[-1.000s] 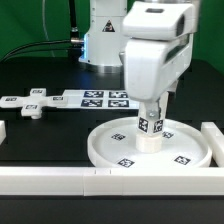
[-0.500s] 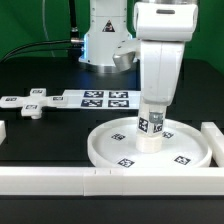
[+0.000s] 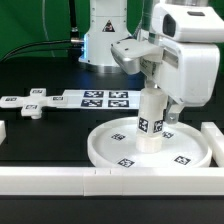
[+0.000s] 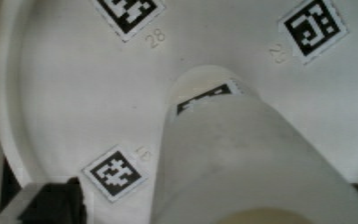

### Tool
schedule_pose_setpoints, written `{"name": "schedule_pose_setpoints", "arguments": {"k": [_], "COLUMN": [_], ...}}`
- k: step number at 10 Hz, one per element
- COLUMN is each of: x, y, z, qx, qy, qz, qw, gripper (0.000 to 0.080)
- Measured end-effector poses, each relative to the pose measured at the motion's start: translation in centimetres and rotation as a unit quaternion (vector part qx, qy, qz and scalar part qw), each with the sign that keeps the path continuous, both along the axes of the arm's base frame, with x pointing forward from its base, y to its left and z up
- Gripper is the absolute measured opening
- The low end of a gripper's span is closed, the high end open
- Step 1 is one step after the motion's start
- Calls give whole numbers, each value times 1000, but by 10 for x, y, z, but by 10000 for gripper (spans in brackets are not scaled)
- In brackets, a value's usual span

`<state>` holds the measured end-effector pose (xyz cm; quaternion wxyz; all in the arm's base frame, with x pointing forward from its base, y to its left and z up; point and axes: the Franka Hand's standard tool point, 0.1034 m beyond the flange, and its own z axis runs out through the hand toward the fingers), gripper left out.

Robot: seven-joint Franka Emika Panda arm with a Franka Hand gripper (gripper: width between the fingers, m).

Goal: Assemble round table

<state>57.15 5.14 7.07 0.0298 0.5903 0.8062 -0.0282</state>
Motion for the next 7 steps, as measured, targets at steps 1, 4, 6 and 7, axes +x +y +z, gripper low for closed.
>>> {"name": "schedule_pose_setpoints", "arguments": {"k": [1,4,6,7], "x": [0,0,0,-4], "y": [-1,-4,-7,-10], "z": [0,0,0,-2], "qx": [-2,-8,-9,-11], "qy": [1,6,7,15], "qz": [22,80,76,74], "qw": [1000,997,997,997], "gripper": [649,649,517,517]}}
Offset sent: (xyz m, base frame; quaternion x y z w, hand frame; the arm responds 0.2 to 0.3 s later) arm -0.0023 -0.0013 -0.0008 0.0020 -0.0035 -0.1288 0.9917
